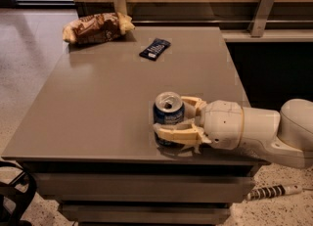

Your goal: Move pepsi can near rxbar blueberry

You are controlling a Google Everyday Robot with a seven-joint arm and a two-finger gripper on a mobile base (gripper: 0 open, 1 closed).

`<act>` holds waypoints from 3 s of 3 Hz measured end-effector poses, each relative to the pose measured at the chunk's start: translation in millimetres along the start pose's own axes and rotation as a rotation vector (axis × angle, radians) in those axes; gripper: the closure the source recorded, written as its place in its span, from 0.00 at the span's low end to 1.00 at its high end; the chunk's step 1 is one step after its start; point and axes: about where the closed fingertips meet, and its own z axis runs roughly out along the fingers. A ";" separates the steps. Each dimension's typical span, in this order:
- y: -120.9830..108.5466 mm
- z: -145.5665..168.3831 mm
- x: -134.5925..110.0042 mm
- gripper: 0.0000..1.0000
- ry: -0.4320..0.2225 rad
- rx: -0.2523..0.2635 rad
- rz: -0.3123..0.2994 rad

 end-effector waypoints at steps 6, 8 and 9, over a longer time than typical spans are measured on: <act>-236.6 -17.6 -46.4 1.00 0.077 0.169 0.010; -302.3 -31.4 -18.6 1.00 -0.002 0.266 -0.004; -320.4 -26.1 -3.1 1.00 0.012 0.277 0.017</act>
Offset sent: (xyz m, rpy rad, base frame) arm 0.0843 -0.0281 0.0449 0.0576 0.0384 -0.0421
